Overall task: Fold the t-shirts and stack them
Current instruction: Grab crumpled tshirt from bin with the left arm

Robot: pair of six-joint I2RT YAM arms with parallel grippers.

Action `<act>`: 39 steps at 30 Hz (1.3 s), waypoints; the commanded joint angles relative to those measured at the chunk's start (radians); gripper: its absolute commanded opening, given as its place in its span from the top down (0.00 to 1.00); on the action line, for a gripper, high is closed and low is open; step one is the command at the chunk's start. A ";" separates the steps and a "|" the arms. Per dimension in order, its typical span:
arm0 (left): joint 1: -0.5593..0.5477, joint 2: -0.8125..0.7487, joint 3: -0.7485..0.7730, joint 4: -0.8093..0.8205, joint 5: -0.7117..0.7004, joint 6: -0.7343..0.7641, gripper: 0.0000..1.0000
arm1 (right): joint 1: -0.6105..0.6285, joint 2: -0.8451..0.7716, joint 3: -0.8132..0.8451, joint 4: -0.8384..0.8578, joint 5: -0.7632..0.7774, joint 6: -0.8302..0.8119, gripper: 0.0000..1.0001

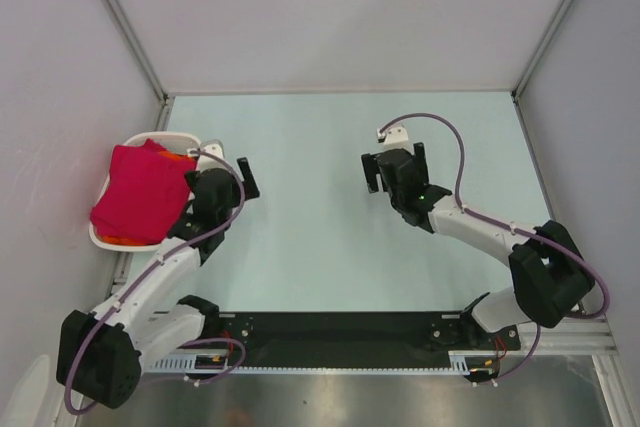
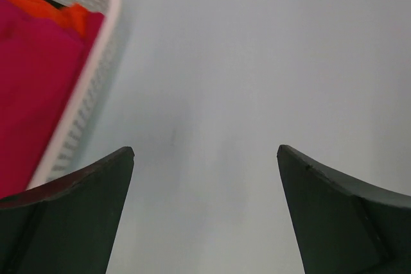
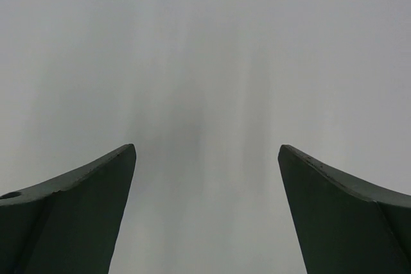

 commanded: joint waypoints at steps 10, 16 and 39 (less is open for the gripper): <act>-0.007 0.407 0.388 -0.658 -0.990 -0.353 0.00 | 0.042 0.070 0.051 0.033 0.038 -0.057 0.00; 0.091 0.575 0.491 -0.997 -0.979 -0.698 0.00 | 0.042 0.094 0.054 0.041 0.004 -0.051 0.00; 0.324 0.435 0.276 -0.279 -0.476 -0.154 0.00 | 0.042 0.189 0.109 0.036 -0.054 -0.054 0.00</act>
